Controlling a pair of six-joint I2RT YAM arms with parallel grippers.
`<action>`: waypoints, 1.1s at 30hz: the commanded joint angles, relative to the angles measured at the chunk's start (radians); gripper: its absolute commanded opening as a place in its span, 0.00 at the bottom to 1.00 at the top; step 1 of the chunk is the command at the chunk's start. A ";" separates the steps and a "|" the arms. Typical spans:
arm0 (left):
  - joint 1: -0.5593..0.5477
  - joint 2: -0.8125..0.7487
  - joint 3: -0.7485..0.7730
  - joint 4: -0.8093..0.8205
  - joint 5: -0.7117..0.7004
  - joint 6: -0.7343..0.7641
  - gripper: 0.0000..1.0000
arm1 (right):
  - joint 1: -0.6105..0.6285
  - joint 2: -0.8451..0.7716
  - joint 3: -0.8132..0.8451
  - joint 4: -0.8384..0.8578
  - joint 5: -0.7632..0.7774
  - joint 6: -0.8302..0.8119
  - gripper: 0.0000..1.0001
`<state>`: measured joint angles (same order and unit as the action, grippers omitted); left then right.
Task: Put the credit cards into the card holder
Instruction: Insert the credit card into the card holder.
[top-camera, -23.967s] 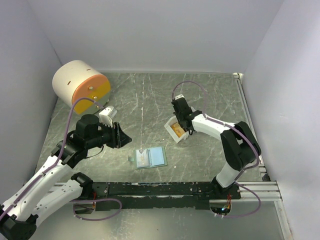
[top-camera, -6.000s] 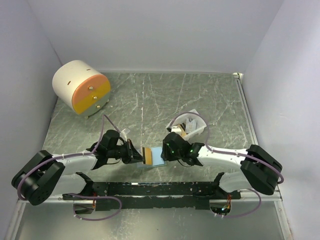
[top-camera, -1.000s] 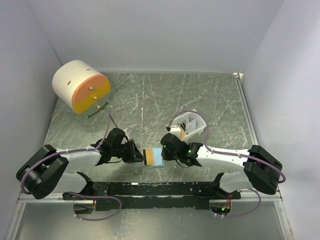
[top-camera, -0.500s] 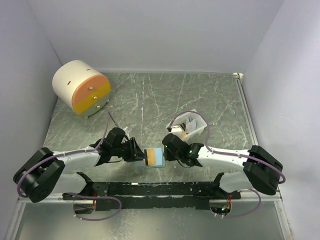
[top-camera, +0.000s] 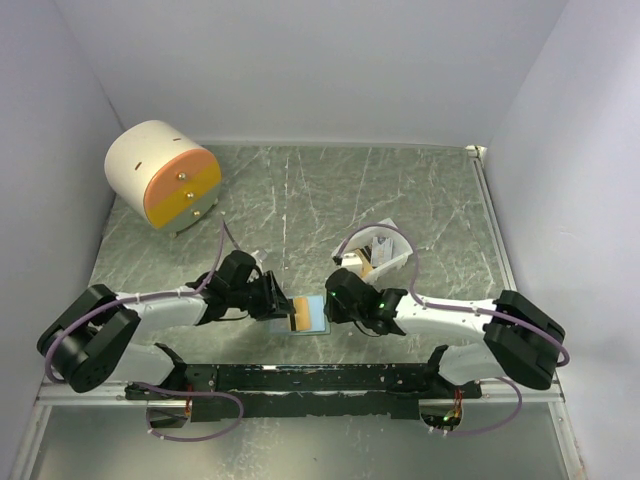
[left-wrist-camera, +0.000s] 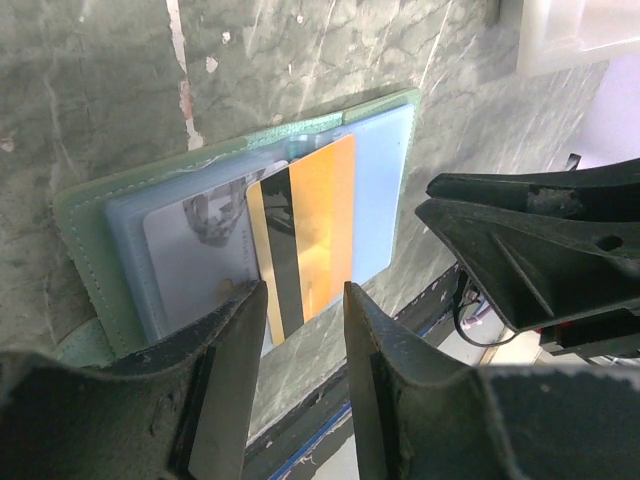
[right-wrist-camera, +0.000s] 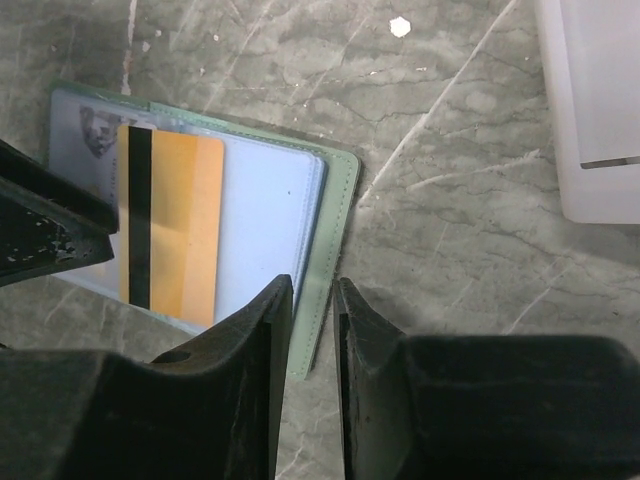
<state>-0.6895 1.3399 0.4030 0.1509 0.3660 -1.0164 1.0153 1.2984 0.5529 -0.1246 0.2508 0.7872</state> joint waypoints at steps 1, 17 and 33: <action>-0.005 0.027 0.020 0.031 -0.003 0.014 0.48 | -0.006 0.039 -0.030 0.065 -0.013 0.001 0.23; -0.008 0.109 0.039 0.119 0.039 0.000 0.44 | -0.006 0.049 -0.092 0.181 -0.046 0.002 0.22; -0.046 0.143 0.032 0.254 0.089 -0.051 0.43 | -0.005 0.041 -0.103 0.150 -0.030 0.003 0.21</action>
<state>-0.7174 1.4837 0.4225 0.3515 0.4324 -1.0569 1.0107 1.3369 0.4667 0.0433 0.2165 0.7887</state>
